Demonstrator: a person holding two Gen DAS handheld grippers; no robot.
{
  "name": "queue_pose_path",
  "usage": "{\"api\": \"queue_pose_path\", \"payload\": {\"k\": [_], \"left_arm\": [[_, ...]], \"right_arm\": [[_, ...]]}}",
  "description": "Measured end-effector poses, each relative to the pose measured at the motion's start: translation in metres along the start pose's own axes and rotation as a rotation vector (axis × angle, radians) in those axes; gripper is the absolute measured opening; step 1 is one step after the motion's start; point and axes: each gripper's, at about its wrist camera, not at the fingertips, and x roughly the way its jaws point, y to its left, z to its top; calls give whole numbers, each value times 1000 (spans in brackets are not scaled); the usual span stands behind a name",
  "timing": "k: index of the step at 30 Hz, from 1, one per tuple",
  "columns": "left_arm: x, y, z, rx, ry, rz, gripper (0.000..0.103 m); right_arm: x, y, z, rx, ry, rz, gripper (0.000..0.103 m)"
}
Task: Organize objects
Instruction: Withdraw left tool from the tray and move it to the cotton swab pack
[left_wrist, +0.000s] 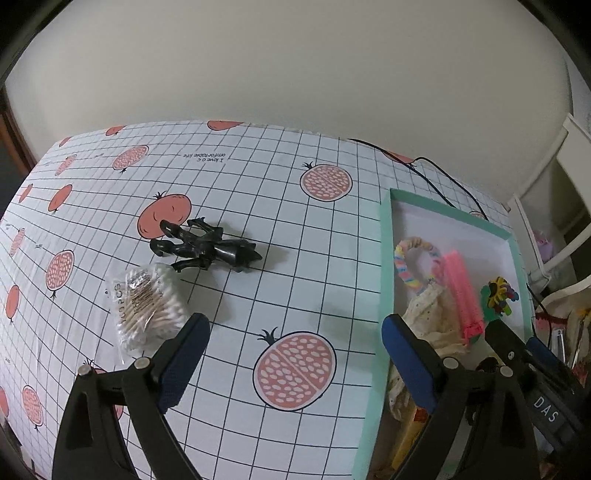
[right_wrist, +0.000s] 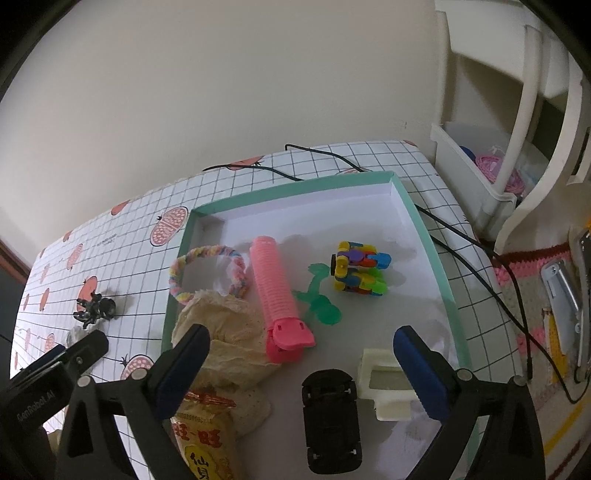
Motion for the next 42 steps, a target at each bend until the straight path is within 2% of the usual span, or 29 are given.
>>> {"api": "queue_pose_path", "payload": {"k": [24,29,36,42], "left_arm": [[-2,16,2,-25,1,-12,95],[-5,43,6,-75,-25,23,95],[0,96,8,-186,-27,109,95],[11,124,4,-256,-19,123,95]], "right_arm": [[-3,22,4,-22,-15,23,101],[0,43,3,-53,-13,41,101],[6,75,-2,-106,-10,68,101],[10,107,-5,-185,-23,87,101]]}}
